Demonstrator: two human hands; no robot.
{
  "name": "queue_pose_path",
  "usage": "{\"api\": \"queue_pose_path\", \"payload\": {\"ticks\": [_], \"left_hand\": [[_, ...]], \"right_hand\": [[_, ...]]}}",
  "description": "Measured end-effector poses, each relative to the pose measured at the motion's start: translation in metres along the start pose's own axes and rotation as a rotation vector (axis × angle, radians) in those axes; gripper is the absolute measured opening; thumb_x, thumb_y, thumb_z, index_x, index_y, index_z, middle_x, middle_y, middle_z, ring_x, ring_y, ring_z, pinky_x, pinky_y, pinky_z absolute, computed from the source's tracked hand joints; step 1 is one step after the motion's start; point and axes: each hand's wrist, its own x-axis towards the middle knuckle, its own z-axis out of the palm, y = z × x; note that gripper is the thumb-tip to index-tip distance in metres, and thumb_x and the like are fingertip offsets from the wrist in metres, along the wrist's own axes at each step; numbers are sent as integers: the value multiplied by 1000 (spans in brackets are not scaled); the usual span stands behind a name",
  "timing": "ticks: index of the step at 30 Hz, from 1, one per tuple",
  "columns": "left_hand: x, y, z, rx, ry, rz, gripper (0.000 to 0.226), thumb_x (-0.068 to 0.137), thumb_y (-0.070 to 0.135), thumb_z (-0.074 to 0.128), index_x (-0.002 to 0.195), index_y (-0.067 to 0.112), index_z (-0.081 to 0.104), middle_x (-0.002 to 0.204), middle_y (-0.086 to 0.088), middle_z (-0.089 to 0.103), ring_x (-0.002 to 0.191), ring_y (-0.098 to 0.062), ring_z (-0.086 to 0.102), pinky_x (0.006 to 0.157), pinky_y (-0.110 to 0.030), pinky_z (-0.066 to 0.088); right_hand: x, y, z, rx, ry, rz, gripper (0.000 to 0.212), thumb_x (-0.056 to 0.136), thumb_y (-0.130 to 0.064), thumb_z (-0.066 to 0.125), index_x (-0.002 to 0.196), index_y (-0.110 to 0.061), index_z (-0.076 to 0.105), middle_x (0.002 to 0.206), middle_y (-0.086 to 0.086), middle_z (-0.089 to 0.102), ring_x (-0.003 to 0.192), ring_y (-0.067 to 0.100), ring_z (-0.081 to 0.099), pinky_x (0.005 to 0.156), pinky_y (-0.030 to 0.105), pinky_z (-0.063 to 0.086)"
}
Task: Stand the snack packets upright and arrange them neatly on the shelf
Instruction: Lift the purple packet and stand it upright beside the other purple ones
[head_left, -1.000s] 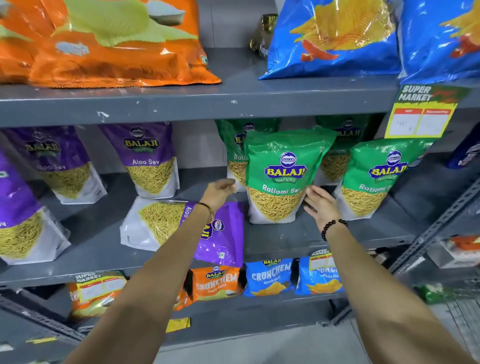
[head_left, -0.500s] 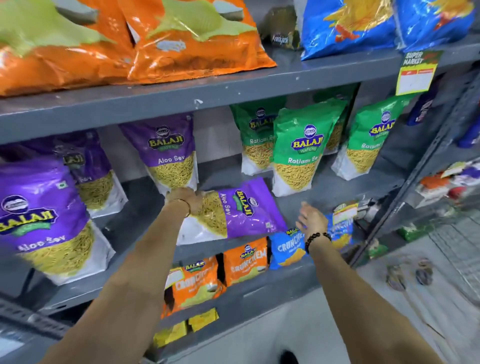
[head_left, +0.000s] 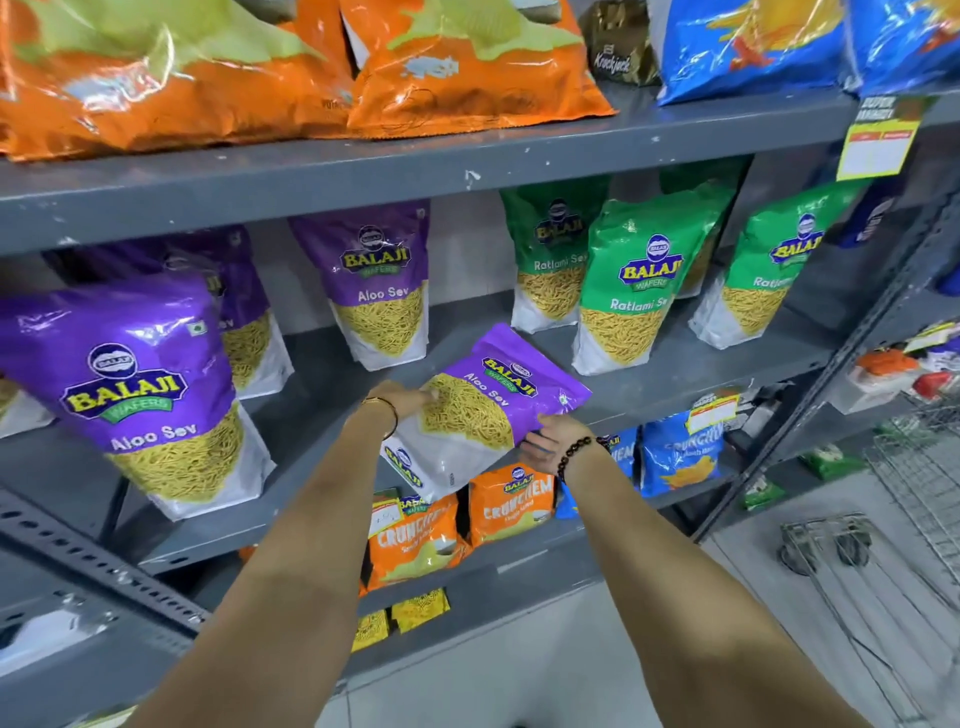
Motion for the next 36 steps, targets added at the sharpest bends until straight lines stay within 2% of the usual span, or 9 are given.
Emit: {"api": "queue_pose_path", "payload": {"ticks": [2, 6, 11, 15, 18, 22, 27, 31, 36], "left_hand": [[1, -3, 1, -36, 9, 0, 67, 82, 45, 64, 132, 4, 50, 139, -17, 50, 126, -31, 49, 105, -37, 41], [2, -7, 2, -77, 1, 1, 67, 85, 42, 62, 134, 0, 45, 142, -18, 47, 127, -32, 47, 103, -37, 39], [-3, -18, -1, -183, -26, 15, 68, 86, 41, 61, 136, 0, 42, 144, -17, 43, 130, -31, 43, 107, -38, 35], [-15, -24, -5, -285, -95, 34, 46, 86, 36, 63, 119, 4, 60, 128, -16, 59, 107, -27, 58, 95, -36, 44], [-31, -29, -10, -443, -226, 54, 21, 84, 26, 66, 100, 13, 65, 111, -11, 67, 86, -18, 64, 73, -28, 51], [-52, -33, -22, -477, -382, 164, 18, 73, 24, 76, 90, 21, 70, 87, 10, 77, 95, -16, 66, 72, -23, 54], [-87, -23, -40, -414, -549, 328, 44, 50, 33, 87, 91, 25, 73, 91, 11, 78, 87, -3, 72, 65, -17, 58], [-108, -18, -51, -371, -553, 404, 28, 73, 9, 76, 94, 27, 72, 89, 12, 77, 88, -3, 71, 67, -17, 58], [-118, -17, -58, -316, -515, 427, 34, 75, 13, 72, 108, 11, 64, 96, 2, 73, 92, -7, 69, 69, -16, 58]], "right_hand": [[2, -1, 3, -35, 7, 48, 26, 95, -25, 44, 80, -4, 44, 60, 12, 58, 62, 22, 63, 73, 33, 52], [4, -2, 11, -17, 15, 109, 51, 90, -21, 55, 131, 4, 36, 131, 20, 50, 121, 35, 52, 103, 47, 42], [13, -2, 13, -85, -41, 54, 23, 90, -29, 55, 97, -8, 50, 80, 10, 68, 81, 20, 66, 99, 44, 43], [13, -6, 11, -99, -124, -70, 23, 87, -31, 59, 101, -14, 54, 111, 8, 59, 113, 27, 54, 95, 46, 44], [3, -17, 9, -86, -235, -195, 21, 88, -30, 57, 103, -16, 54, 104, 6, 63, 96, 24, 60, 79, 39, 50], [-18, -43, -2, -206, -466, -298, 5, 88, -28, 54, 89, -23, 55, 85, -5, 73, 75, 13, 68, 73, 31, 54], [-50, -76, -1, -219, -701, -332, 25, 71, -27, 67, 95, -25, 70, 90, -7, 77, 79, 8, 72, 69, 28, 59], [-62, -88, 3, -219, -823, -321, 48, 41, -29, 92, 85, -20, 76, 85, -4, 77, 76, 9, 73, 69, 27, 59], [-65, -90, 9, -215, -861, -318, 51, 36, -28, 94, 83, -19, 77, 84, -3, 77, 76, 9, 73, 70, 26, 59]]}}
